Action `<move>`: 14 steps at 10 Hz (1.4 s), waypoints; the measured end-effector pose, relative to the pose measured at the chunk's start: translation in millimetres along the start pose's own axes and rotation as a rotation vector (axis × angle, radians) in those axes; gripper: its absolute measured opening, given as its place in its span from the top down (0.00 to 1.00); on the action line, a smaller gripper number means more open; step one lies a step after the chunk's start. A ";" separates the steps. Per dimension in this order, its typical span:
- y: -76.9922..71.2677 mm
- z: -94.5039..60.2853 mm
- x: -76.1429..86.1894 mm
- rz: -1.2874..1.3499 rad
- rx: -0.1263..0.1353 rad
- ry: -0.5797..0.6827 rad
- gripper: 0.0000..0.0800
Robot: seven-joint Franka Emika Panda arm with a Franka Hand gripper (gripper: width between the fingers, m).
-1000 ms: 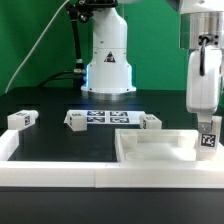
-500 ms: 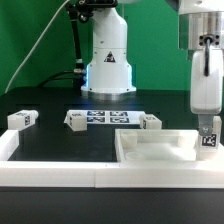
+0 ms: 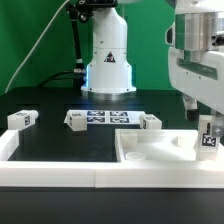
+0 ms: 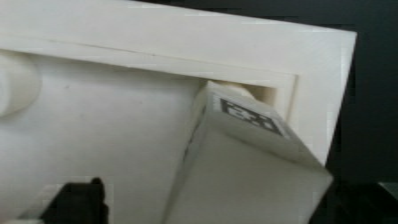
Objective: Assemble one leg
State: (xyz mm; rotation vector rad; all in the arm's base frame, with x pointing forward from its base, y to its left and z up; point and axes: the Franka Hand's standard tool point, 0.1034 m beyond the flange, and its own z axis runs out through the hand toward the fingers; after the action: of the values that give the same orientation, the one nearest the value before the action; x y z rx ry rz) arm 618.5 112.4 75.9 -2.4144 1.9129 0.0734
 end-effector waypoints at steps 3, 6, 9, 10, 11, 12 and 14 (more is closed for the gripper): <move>-0.2 0.7 -5.0 -0.283 -0.012 0.019 0.19; 0.0 2.3 -6.8 -0.561 -0.031 0.040 0.19; -4.6 -0.5 -12.2 -0.760 -0.038 0.056 0.19; -8.1 -3.1 -8.4 -0.836 -0.034 0.058 0.19; -11.0 -5.4 -1.2 -0.945 -0.033 0.060 0.19; -11.4 -5.9 3.6 -1.017 -0.032 0.062 0.19; -10.3 -3.6 7.6 -1.145 -0.034 0.080 0.19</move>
Offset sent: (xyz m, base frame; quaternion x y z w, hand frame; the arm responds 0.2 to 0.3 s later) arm 0.0042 0.0181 0.0003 -0.0136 0.0039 -0.2037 0.9789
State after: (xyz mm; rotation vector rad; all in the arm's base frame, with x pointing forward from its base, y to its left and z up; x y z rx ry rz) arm 630.3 107.1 79.1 -3.1223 0.3066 -0.0503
